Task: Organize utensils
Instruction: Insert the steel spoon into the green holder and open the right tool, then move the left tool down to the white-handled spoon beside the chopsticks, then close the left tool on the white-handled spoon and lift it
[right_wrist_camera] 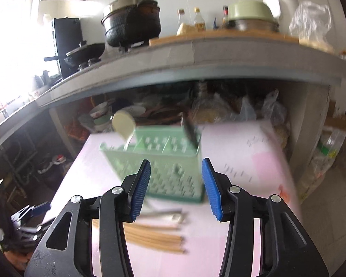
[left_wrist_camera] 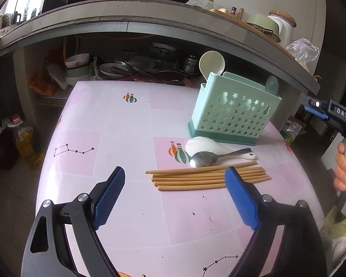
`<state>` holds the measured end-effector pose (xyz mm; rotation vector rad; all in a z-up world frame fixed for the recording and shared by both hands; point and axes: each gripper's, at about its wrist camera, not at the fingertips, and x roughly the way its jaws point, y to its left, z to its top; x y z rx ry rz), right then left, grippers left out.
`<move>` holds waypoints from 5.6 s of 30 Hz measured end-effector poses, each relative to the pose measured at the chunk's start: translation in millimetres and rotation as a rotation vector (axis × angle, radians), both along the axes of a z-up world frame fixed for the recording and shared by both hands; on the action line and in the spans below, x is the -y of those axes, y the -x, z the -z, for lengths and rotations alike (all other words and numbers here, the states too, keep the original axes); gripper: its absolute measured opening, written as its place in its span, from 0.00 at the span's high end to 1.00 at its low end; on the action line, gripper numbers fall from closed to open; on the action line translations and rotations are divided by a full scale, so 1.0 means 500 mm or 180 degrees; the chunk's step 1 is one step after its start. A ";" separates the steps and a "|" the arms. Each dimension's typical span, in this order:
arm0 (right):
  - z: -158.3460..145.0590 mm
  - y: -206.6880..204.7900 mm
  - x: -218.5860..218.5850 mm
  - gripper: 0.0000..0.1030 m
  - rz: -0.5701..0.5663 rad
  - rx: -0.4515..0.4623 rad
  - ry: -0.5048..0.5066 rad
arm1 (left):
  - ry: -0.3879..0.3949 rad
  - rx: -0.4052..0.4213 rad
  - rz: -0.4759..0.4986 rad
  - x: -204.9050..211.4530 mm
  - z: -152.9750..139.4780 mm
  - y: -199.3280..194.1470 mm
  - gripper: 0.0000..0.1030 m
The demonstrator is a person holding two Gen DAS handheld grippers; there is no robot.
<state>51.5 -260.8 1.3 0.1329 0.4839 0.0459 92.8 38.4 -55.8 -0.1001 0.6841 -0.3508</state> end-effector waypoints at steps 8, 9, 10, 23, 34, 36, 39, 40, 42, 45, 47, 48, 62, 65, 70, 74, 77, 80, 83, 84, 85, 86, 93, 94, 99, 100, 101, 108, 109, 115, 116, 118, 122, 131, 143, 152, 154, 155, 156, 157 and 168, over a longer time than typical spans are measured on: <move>0.181 0.020 -0.053 0.59 -0.0134 -0.0842 -0.0277 | 0.0097 -0.0072 0.0208 0.035 0.010 -0.025 0.23; 0.190 0.020 -0.057 0.61 -0.0146 -0.0884 -0.0298 | 0.0121 -0.0077 0.0236 0.040 0.009 -0.031 0.24; 0.198 0.019 -0.060 0.62 -0.0158 -0.0914 -0.0325 | 0.0142 -0.0075 0.0257 0.045 0.007 -0.039 0.28; 0.195 -0.052 -0.068 0.71 -0.0221 -0.0750 -0.0185 | -0.0422 -0.0345 0.0183 0.105 0.080 -0.189 0.85; 0.250 -0.128 -0.089 0.85 -0.0323 -0.0951 -0.0110 | -0.0461 -0.0455 0.0361 0.124 0.116 -0.175 0.86; 0.250 -0.126 -0.092 0.85 -0.0323 -0.0972 -0.0117 | -0.0500 -0.0456 0.0373 0.127 0.118 -0.169 0.86; 0.252 -0.117 -0.095 0.85 -0.0325 -0.1013 -0.0126 | -0.0452 -0.0504 0.0410 0.123 0.118 -0.155 0.86; 0.255 -0.112 -0.093 0.85 -0.0325 -0.1025 -0.0135 | -0.0419 -0.0534 0.0411 0.121 0.119 -0.150 0.86; 0.267 -0.107 -0.097 0.85 -0.0311 -0.1099 -0.0152 | -0.0378 -0.0590 0.0425 0.120 0.124 -0.136 0.86; 0.271 -0.083 -0.091 0.85 -0.0295 -0.1119 -0.0211 | -0.0418 -0.0584 0.0506 0.125 0.124 -0.108 0.86; 0.271 -0.071 -0.088 0.85 -0.0292 -0.1130 -0.0266 | -0.0429 -0.0585 0.0597 0.129 0.123 -0.093 0.86; 0.272 -0.065 -0.086 0.85 -0.0293 -0.1134 -0.0293 | -0.0450 -0.0562 0.0643 0.133 0.120 -0.087 0.86; 0.273 -0.062 -0.057 0.85 -0.0311 -0.1161 -0.0573 | -0.1305 -0.0103 0.0947 0.253 0.104 -0.125 0.55; 0.273 -0.060 -0.053 0.85 -0.0333 -0.1152 -0.0600 | -0.1430 -0.0134 0.0917 0.261 0.116 -0.133 0.55; 0.275 -0.062 -0.049 0.85 -0.0336 -0.1139 -0.0636 | -0.1621 0.0023 0.0936 0.264 0.120 -0.121 0.59; 0.275 -0.062 -0.048 0.85 -0.0336 -0.1134 -0.0634 | -0.1665 0.0085 0.0973 0.266 0.121 -0.116 0.74; 0.275 -0.062 -0.049 0.85 -0.0337 -0.1131 -0.0625 | -0.1649 0.0133 0.0972 0.262 0.119 -0.117 0.84; 0.275 -0.062 -0.050 0.85 -0.0335 -0.1130 -0.0627 | -0.1587 0.0105 0.1010 0.257 0.114 -0.116 0.96; 0.275 -0.062 -0.051 0.85 -0.0334 -0.1129 -0.0625 | -0.1562 0.0109 0.1028 0.250 0.108 -0.107 1.00; 0.276 -0.062 -0.050 0.85 -0.0331 -0.1128 -0.0627 | -0.1550 0.0119 0.1023 0.248 0.104 -0.104 1.00; 0.275 -0.062 -0.051 0.85 -0.0332 -0.1128 -0.0629 | -0.1533 0.0132 0.1015 0.245 0.099 -0.102 1.00; 0.275 -0.062 -0.052 0.85 -0.0331 -0.1129 -0.0624 | -0.1501 0.0140 0.1018 0.241 0.092 -0.099 1.00; 0.274 -0.063 -0.054 0.85 -0.0336 -0.1143 -0.0607 | -0.1705 0.0212 0.1119 0.255 0.095 -0.103 0.80; 0.274 -0.063 -0.054 0.85 -0.0335 -0.1145 -0.0608 | -0.1737 0.0197 0.1140 0.259 0.100 -0.106 0.63; 0.273 -0.063 -0.054 0.85 -0.0335 -0.1148 -0.0611 | -0.1767 0.0133 0.1241 0.274 0.119 -0.124 0.57; 0.273 -0.064 -0.054 0.85 -0.0334 -0.1151 -0.0615 | -0.1748 0.0124 0.1249 0.275 0.119 -0.127 0.57; 0.273 -0.064 -0.054 0.85 -0.0335 -0.1155 -0.0619 | -0.1727 0.0103 0.1252 0.277 0.119 -0.132 0.57; 0.275 -0.066 -0.052 0.85 -0.0345 -0.1168 -0.0641 | -0.1699 0.0056 0.1240 0.269 0.120 -0.143 0.72; 0.275 -0.066 -0.051 0.85 -0.0346 -0.1168 -0.0647 | -0.1695 0.0051 0.1263 0.267 0.119 -0.141 0.75; 0.277 -0.061 -0.052 0.85 -0.0330 -0.1157 -0.0642 | -0.1680 0.0055 0.1393 0.247 0.102 -0.119 0.94; 0.277 -0.060 -0.052 0.85 -0.0327 -0.1154 -0.0644 | -0.1623 0.0007 0.1402 0.243 0.099 -0.120 1.00; 0.277 -0.058 -0.051 0.85 -0.0321 -0.1154 -0.0646 | -0.1550 -0.0019 0.1366 0.233 0.096 -0.120 1.00; 0.276 -0.058 -0.051 0.85 -0.0309 -0.1162 -0.0657 | -0.1313 -0.0145 0.1307 0.211 0.104 -0.131 1.00; 0.275 -0.060 -0.053 0.84 -0.0304 -0.1166 -0.0637 | -0.0811 -0.0158 0.1183 0.172 0.088 -0.138 1.00; 0.275 -0.060 -0.053 0.84 -0.0298 -0.1163 -0.0670 | -0.1291 -0.0136 0.1306 0.208 0.123 -0.139 0.62; 0.275 -0.060 -0.052 0.84 -0.0302 -0.1159 -0.0662 | -0.1380 0.0094 0.1312 0.208 0.100 -0.132 0.86; 0.274 -0.060 -0.053 0.84 -0.0301 -0.1158 -0.0647 | -0.1359 0.0120 0.1288 0.206 0.093 -0.133 0.89; 0.274 -0.059 -0.054 0.84 -0.0299 -0.1157 -0.0642 | -0.1354 0.0150 0.1266 0.204 0.091 -0.133 0.92; 0.274 -0.059 -0.054 0.84 -0.0298 -0.1157 -0.0640 | -0.1348 0.0160 0.1262 0.203 0.090 -0.136 0.94; 0.273 -0.059 -0.054 0.84 -0.0297 -0.1157 -0.0644 | -0.1336 0.0162 0.1260 0.203 0.089 -0.137 0.95; 0.272 -0.060 -0.057 0.84 -0.0285 -0.1157 -0.0631 | -0.1255 0.0180 0.1261 0.205 0.101 -0.125 0.92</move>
